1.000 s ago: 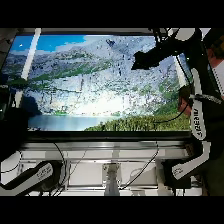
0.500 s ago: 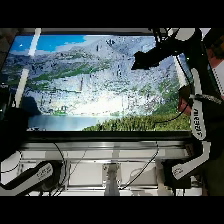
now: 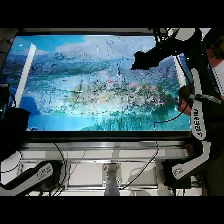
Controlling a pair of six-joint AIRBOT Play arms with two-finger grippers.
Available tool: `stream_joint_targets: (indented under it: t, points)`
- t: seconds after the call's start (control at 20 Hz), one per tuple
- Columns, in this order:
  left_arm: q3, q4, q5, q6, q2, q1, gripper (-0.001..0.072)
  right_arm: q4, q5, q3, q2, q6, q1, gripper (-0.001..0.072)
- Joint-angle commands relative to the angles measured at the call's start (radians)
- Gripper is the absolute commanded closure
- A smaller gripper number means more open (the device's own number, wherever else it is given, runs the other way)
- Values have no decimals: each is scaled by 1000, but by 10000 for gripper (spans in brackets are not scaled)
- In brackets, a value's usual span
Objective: Fold the clothes and pants, and hang the long-sleeved shirts on hangers.
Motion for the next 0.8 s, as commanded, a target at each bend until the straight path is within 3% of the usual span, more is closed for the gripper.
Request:
stream_joint_targets:
  t: [0.0,0.05,0.1,0.2,0.25,0.45,0.55,0.75]
  points:
    - [0,51,56,0,-1,5,646,1,-25,0,0,2,1,418]
    - [0,64,69,0,-1,15,645,1,-40,0,0,2,1,338]
    - [0,69,80,0,-1,26,610,-1,-52,0,-1,1,1,325]
    - [0,68,125,0,-2,56,51,-5,-68,0,-1,1,0,325]
    - [0,68,140,0,-4,72,10,-5,-75,0,-1,1,0,325]
    - [0,72,154,-14,-53,98,20,-5,-78,0,-1,-3,1,324]
    - [0,93,154,-118,-97,98,27,-5,-77,0,-1,-4,0,324]
    - [0,148,100,-185,-177,99,127,-5,-75,0,-1,-4,1,324]
